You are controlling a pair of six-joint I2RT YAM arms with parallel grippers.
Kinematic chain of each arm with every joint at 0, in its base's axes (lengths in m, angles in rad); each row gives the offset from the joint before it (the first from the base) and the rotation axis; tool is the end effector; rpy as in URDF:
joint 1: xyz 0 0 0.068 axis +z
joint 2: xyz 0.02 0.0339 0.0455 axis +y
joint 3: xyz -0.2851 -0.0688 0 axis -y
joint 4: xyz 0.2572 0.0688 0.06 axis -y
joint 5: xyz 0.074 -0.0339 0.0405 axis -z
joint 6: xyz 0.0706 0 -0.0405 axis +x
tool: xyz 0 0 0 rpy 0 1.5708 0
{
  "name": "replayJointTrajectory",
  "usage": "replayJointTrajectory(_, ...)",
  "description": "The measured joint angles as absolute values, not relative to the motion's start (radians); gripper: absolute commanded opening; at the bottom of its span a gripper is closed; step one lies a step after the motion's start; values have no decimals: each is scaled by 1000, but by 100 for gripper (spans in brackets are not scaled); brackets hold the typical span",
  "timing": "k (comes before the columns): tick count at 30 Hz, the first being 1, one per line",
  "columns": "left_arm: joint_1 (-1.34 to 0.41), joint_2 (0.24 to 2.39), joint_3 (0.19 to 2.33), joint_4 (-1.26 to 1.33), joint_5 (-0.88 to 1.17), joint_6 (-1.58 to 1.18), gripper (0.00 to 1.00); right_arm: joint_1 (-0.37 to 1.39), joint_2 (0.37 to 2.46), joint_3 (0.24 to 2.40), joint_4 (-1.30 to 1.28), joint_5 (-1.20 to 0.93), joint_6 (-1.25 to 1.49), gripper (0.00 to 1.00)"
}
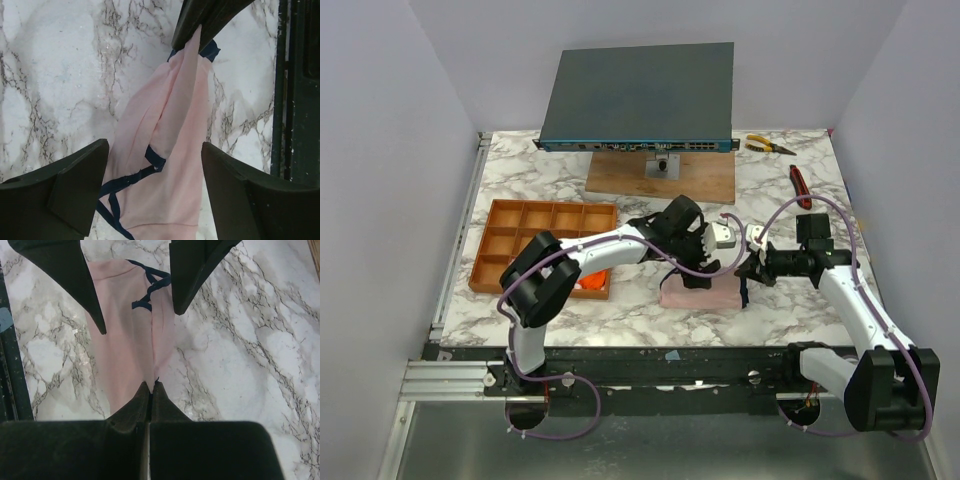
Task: Roll the underwear
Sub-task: Fold the underwear at the center of the board.
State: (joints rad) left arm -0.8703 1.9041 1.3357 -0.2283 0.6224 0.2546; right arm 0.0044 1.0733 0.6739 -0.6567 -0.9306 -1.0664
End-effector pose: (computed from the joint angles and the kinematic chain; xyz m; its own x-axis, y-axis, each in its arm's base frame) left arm 0.2613 -0.3737 0.2011 -0.2235 0.5825 -0.7815 0.9715 0.0676 -0.2274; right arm 0.2012 0.0575 0.2182 -0.0727 -0.5233 -0.8490 -0.9541 0.2845 -0.0936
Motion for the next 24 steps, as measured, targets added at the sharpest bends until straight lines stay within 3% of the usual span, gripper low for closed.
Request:
replayJointTrajectory(9,-899,1871,1297,-172,487,255,41,4,1126,674,-656,-925,-1074,1)
replayJointTrajectory(14,-904,1871,1297,-169,473,258,33,4,1132,674,-656,-913,-1074,1)
replayJointTrajectory(17,-908,1871,1297,-169,473,258,19,4,1132,675,-656,-905,-1074,1)
replayJointTrajectory(19,-911,1871,1297,-169,473,259,0,4,1135,681,-656,-901,-1073,2)
replayJointTrajectory(24,-912,1872,1308,-180,474,262,0,4,1151,699,-652,-888,-1070,6)
